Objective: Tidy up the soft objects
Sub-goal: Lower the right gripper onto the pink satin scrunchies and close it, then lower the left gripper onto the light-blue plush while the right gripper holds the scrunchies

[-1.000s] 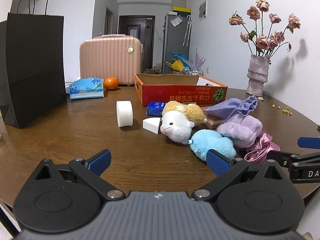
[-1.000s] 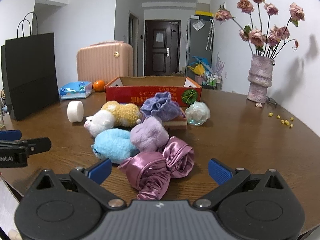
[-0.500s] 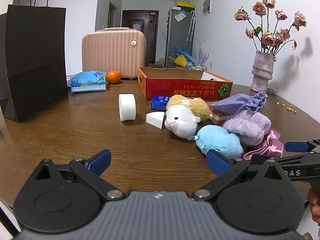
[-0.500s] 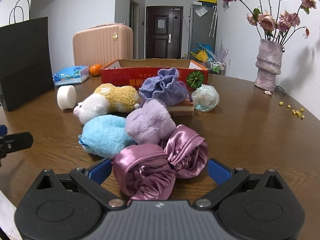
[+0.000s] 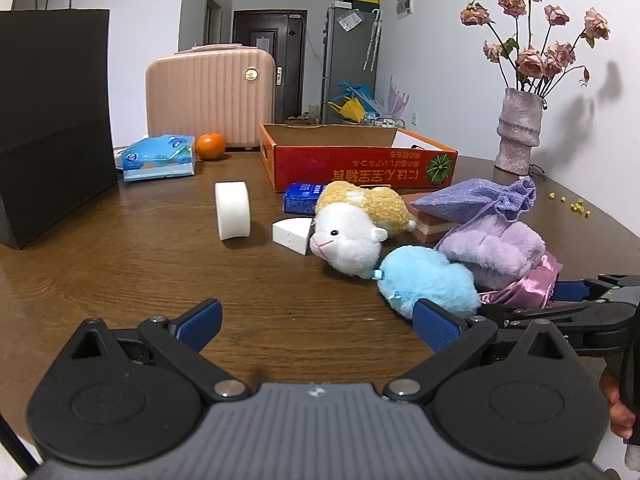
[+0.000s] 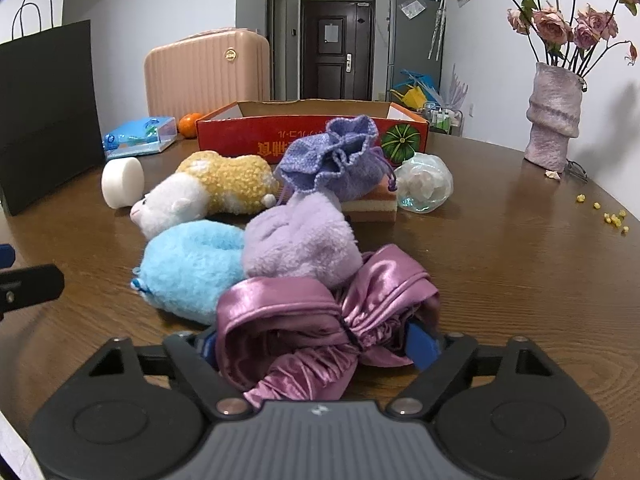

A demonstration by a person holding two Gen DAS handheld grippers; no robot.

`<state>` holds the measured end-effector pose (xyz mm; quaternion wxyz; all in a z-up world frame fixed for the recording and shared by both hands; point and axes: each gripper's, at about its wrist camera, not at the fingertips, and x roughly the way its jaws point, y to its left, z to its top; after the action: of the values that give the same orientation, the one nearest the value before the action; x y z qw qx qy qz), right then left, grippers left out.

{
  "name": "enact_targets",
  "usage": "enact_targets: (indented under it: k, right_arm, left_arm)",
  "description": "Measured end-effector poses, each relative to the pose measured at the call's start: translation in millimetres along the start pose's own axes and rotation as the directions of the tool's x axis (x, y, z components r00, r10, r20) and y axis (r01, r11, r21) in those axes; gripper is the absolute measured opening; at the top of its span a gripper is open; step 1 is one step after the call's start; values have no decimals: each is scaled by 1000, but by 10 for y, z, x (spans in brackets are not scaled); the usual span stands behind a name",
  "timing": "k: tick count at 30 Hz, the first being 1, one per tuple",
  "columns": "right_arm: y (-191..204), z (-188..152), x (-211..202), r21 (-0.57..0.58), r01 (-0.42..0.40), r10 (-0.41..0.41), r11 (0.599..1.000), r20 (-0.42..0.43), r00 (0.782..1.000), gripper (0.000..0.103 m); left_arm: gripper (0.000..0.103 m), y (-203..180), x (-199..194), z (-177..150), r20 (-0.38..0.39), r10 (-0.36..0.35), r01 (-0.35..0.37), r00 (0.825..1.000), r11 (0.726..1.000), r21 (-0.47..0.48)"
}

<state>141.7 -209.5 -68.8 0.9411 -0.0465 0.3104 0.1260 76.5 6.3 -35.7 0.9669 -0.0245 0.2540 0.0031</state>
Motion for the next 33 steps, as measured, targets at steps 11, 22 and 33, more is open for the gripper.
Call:
enact_targets:
  k: [11,22,33]
  right_arm:
    - [-181,-48,-163,15,-20,19,1000,45,999,43]
    - [-376,-44,-500,43,21,-27,999,148,989,42]
    - [-533,-49,-542,63,31,-41,998,174,984,42]
  left_arm:
    - [103,-102,49,42,-7,-7,7,1000,1000,18]
    - [103,-221,154,115,-28,-39,40,999,999,26]
    - [103,-569,334,257,-63,-76,81,995,994,77]
